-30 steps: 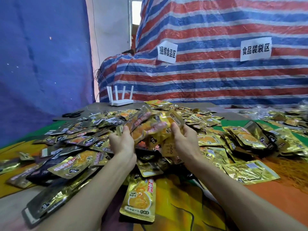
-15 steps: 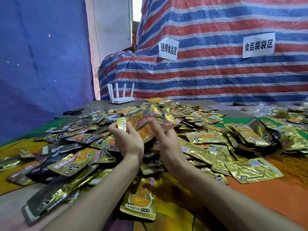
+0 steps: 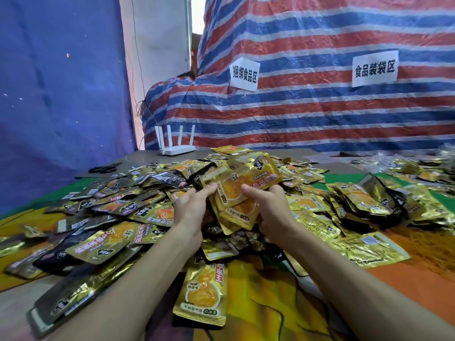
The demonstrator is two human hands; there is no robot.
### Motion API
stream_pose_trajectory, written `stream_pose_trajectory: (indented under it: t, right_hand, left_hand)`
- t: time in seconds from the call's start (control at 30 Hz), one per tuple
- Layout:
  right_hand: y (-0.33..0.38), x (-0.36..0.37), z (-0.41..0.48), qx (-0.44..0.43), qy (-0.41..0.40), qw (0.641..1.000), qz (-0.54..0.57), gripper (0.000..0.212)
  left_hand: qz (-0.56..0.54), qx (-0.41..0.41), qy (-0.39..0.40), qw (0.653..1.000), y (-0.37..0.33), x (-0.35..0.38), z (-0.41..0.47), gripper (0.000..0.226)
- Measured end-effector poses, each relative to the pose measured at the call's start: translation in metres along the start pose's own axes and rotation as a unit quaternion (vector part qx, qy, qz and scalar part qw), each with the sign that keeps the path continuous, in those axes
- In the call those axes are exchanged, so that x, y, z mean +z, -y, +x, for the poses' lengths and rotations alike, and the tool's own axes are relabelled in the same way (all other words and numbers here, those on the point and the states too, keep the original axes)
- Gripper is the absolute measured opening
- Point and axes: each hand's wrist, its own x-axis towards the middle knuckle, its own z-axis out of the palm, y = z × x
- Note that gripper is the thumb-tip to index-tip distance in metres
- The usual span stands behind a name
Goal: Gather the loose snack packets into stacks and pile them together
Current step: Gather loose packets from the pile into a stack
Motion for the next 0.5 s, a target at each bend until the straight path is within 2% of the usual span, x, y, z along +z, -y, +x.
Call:
stream_pose_trajectory:
  t: [0.07,0.17,0.23,0.33,0.37,0.4,0.43,0.5]
  right_hand:
    - [0.000,-0.003,0.002,0.003,0.001,1.000,-0.009,0.007]
    - [0.002,-0.007,0.003,0.013,-0.031,0.999,0.017,0.010]
    - [0.004,-0.011,0.005,0.020,-0.050,0.998,0.026,0.003]
    - [0.010,-0.015,0.005,0.035,-0.056,0.997,0.046,0.027]
    - [0.012,-0.017,0.005,0.045,-0.044,0.997,0.053,0.034]
    - [0.012,-0.018,0.004,0.060,-0.024,0.996,0.056,0.037]
    - [0.013,-0.018,0.003,0.077,0.001,0.996,0.053,0.036]
    - [0.013,-0.016,-0.002,0.094,0.056,0.994,0.026,0.028]
  left_hand:
    - [-0.012,-0.016,-0.020,1.000,-0.002,-0.005,0.002,0.045]
    - [-0.032,0.000,-0.084,0.996,-0.006,-0.008,0.002,0.009]
    - [0.004,0.072,-0.113,0.991,-0.007,-0.013,0.009,0.016]
    - [0.049,0.111,-0.095,0.988,-0.011,-0.016,0.008,0.012]
    - [0.047,0.099,-0.070,0.991,-0.010,-0.015,0.011,0.020]
    - [0.045,0.079,-0.048,0.995,-0.010,-0.012,0.008,0.041]
    - [0.043,0.063,-0.018,0.997,-0.008,-0.010,0.008,0.056]
    - [0.063,0.050,0.035,0.996,-0.006,-0.005,0.003,0.074]
